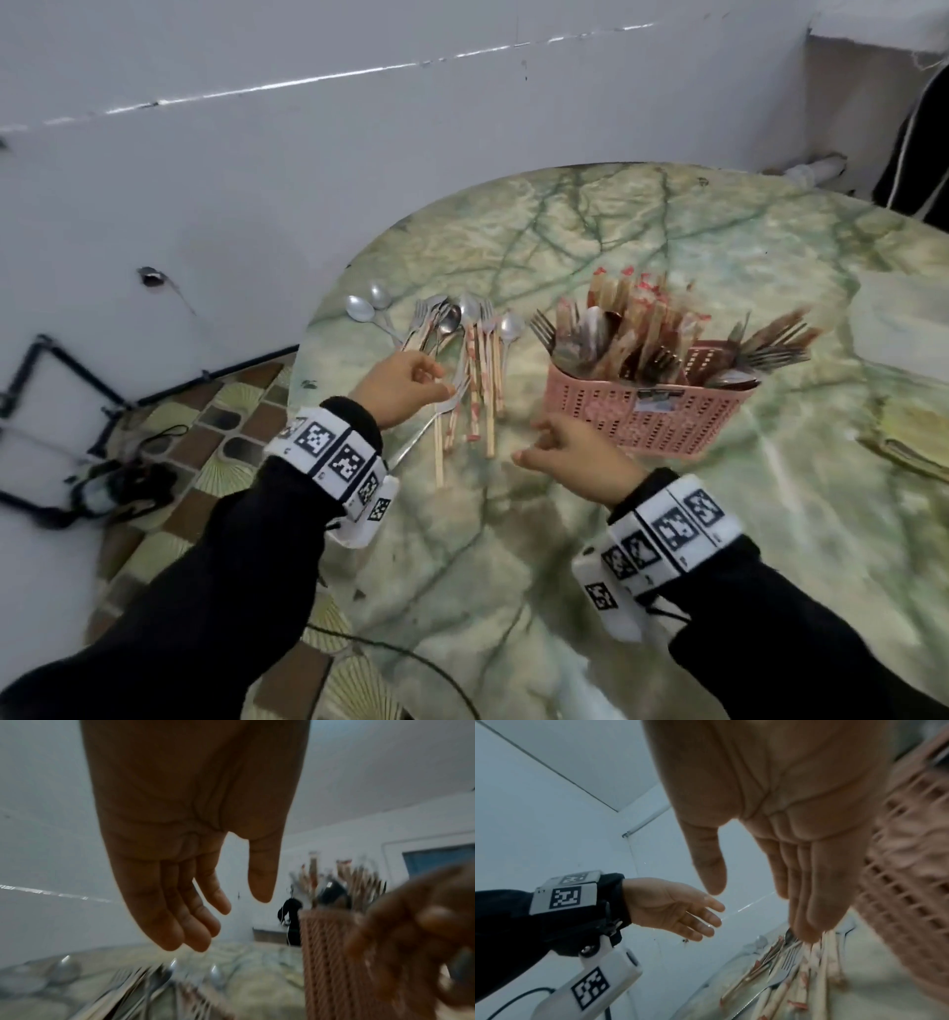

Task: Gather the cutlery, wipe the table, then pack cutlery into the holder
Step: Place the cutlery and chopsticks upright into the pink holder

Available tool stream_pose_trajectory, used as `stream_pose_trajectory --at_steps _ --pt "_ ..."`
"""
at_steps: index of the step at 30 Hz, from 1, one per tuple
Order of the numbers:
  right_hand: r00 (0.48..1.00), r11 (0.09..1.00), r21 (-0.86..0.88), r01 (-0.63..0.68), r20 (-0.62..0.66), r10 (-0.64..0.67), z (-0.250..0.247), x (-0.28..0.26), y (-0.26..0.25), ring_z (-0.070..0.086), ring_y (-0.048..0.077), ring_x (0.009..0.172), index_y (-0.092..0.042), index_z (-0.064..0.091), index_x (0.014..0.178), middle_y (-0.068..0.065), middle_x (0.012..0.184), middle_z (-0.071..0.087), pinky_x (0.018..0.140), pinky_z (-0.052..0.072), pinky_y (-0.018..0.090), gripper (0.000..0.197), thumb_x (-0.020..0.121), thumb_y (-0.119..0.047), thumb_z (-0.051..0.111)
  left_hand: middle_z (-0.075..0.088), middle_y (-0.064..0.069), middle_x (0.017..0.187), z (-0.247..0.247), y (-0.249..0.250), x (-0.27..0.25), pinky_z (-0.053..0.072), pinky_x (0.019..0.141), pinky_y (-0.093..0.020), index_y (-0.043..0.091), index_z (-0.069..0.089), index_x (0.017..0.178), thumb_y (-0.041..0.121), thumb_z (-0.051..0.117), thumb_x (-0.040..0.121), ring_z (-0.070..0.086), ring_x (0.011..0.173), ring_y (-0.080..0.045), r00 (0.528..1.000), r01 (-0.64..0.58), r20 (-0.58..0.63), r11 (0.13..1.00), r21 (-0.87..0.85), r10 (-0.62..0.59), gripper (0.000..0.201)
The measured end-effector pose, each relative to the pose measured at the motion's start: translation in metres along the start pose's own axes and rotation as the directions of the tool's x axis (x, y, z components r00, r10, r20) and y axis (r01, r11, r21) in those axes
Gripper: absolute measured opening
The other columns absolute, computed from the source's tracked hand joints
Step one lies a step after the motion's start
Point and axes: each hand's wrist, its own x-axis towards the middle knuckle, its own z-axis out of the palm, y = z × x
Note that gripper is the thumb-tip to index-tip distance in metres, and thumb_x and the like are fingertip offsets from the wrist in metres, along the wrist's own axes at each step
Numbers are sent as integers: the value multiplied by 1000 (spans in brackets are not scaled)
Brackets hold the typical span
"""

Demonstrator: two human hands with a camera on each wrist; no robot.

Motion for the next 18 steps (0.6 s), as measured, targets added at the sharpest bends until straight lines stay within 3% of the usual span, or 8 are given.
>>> stream_pose_trajectory --at_steps 3,6,10,13,15,18 --pt "993 998 44 -48 -107 52 22 40 -26 55 23 108 -6 39 135 10 118 57 84 42 27 54 87 -21 61 60 -9 113 2 -34 27 41 81 -25 6 58 112 21 67 82 56 103 -25 995 89 31 992 92 -92 34" --pt "970 989 66 -132 -199 143 35 85 -41 52 29 115 -4 37 133 14 126 53 89 41 29 50 89 -20 56 53 -9 128 1 -58 54 41 90 -28 8 51 122 25 70 80 53 113 -24 989 137 28 980 141 -142 49" --pt "903 961 42 -274 -333 272 40 140 -43 47 34 121 0 38 131 21 132 46 96 40 37 51 88 -21 56 47 -15 130 -7 -80 95 42 101 -40 8 43 129 33 74 75 50 116 -31 988 157 -41 963 221 -151 67" --pt "868 930 -8 -367 -362 339 40 171 -44 44 35 124 3 35 133 23 135 42 101 40 40 60 88 -28 57 43 -17 132 -11 -88 121 40 102 -39 5 40 131 36 68 80 46 119 -33 988 153 -45 955 253 -147 66" --pt "860 914 -40 -404 -356 365 41 187 -44 46 34 123 2 36 133 22 135 42 101 41 42 65 85 -34 61 43 -18 131 -10 -92 137 41 100 -39 3 42 129 39 64 83 48 118 -35 983 182 -30 955 232 -180 63" --pt "844 879 -126 -460 -369 389 42 205 -46 54 34 112 0 44 127 19 129 45 92 47 38 68 78 -41 67 55 -16 119 -6 -98 156 49 88 -38 1 53 115 44 62 81 57 104 -34 976 212 -6 954 214 -216 56"
